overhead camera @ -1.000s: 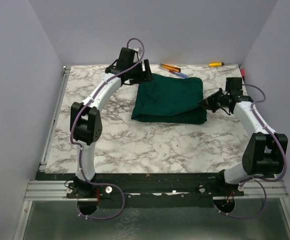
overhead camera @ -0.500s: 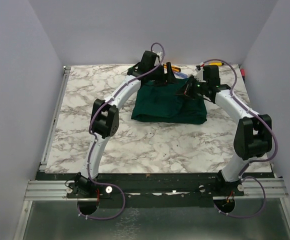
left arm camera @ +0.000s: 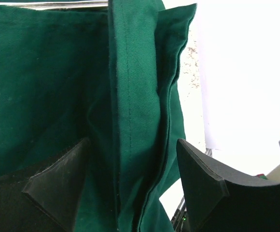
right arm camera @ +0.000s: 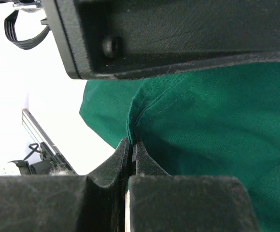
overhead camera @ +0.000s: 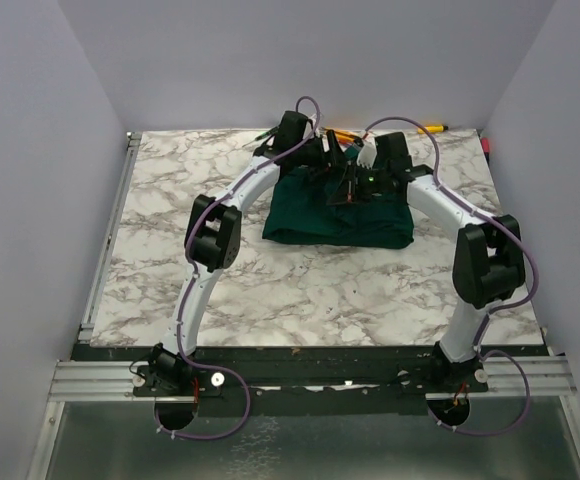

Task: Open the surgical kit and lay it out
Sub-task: Open the surgical kit at the center of the board.

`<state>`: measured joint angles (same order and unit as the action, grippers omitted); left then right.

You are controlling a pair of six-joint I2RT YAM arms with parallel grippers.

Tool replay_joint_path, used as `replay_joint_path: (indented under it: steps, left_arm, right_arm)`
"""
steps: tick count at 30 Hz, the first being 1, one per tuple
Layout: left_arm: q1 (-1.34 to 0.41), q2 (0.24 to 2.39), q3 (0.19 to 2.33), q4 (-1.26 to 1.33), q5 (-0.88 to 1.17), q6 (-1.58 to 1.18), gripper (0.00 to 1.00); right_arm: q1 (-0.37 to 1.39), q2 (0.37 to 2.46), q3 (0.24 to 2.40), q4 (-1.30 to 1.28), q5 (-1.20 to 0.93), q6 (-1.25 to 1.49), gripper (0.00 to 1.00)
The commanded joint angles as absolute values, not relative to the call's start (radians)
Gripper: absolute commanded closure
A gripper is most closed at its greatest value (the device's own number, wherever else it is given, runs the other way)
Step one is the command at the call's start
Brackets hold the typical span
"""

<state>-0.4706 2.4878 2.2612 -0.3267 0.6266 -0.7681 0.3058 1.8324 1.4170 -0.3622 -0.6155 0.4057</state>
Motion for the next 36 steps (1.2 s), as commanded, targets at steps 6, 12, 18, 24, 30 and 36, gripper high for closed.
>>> replay_joint_path:
  steps: [6, 12, 18, 24, 30, 36]
  left_arm:
    - [-0.475, 2.505, 2.209, -0.174, 0.721, -0.861, 0.54]
    - [-0.480, 2.504, 2.201, -0.151, 0.759, -0.855, 0.90]
    - [-0.445, 2.458, 2.158, -0.147, 0.730, -0.821, 1.00]
    - [-0.364, 2.324, 2.041, -0.151, 0.720, -0.738, 1.00]
    - [-0.274, 2.210, 2.003, -0.360, 0.615, -0.515, 1.00]
    - [-0.187, 2.192, 2.123, -0.699, 0.267, -0.211, 1.00]
  right_arm:
    - [0.313, 1.796, 1.431, -0.376, -0.673, 0.358, 0.97]
    - [0.313, 1.762, 1.415, -0.341, -0.681, 0.378, 0.94]
    - [0.312, 1.689, 1.422, -0.403, -0.484, 0.411, 0.52]
    - [0.291, 1.586, 1.418, -0.487, -0.128, 0.473, 0.40]
    - [0.278, 1.567, 1.416, -0.523, 0.043, 0.502, 0.40]
    - [0.273, 1.618, 1.434, -0.556, 0.085, 0.512, 0.40]
